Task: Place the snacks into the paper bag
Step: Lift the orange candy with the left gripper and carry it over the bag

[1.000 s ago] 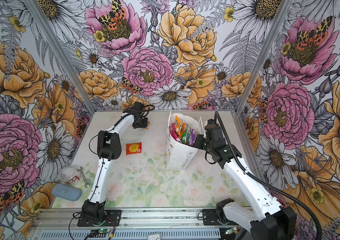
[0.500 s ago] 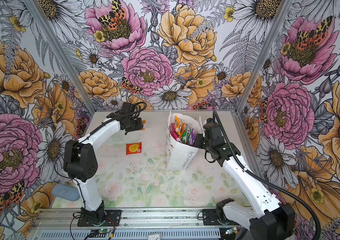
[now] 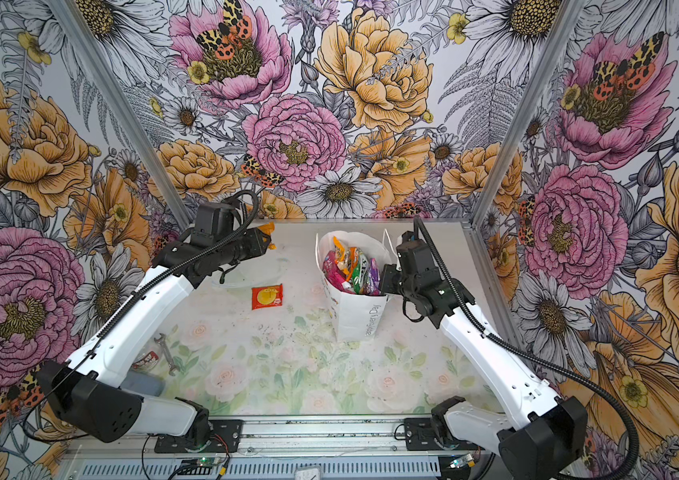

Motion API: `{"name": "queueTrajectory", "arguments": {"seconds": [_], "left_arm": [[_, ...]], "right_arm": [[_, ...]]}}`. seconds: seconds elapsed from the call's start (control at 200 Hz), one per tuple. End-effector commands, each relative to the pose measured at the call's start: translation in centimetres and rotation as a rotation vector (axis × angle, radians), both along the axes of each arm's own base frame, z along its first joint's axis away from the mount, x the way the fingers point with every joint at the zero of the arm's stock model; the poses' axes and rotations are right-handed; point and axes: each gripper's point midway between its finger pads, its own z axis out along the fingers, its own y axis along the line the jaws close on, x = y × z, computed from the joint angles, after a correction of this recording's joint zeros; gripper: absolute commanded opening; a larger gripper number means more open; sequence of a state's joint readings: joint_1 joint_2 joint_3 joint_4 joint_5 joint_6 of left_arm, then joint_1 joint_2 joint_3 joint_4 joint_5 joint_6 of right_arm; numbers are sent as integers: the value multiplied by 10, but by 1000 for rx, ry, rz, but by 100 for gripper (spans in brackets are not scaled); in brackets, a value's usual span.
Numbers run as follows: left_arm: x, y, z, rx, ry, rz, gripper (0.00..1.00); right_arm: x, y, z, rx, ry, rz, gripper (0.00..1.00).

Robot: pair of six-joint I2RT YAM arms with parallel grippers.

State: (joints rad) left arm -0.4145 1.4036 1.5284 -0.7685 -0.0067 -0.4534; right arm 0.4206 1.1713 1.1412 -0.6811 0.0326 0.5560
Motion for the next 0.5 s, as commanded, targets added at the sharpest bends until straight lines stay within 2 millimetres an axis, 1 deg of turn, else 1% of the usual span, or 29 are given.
{"name": "queueTrajectory", "arguments": {"seconds": [0.0, 0.175, 0.28, 0.355, 0.41, 0.435, 0.495], "left_arm": [[-19, -10, 34, 44, -55, -29, 28], [-45, -32, 94, 70, -178, -90, 27], [-60, -45, 122, 73, -239, -136, 27], [-70, -59, 136, 70, -269, -189, 27], [-77, -72, 142, 75, -279, -234, 28], [-77, -74, 143, 93, -282, -228, 28], [-81, -88, 142, 113, -268, -262, 28]], "right_arm": [[14, 8, 40, 17, -127, 7, 0], [14, 17, 41, 16, -127, 31, 0], [13, 18, 40, 14, -126, 35, 0], [11, 19, 38, 13, -122, 38, 0], [10, 19, 36, 12, -120, 38, 0], [9, 20, 36, 14, -120, 40, 0], [9, 19, 35, 13, -119, 36, 0]]}}
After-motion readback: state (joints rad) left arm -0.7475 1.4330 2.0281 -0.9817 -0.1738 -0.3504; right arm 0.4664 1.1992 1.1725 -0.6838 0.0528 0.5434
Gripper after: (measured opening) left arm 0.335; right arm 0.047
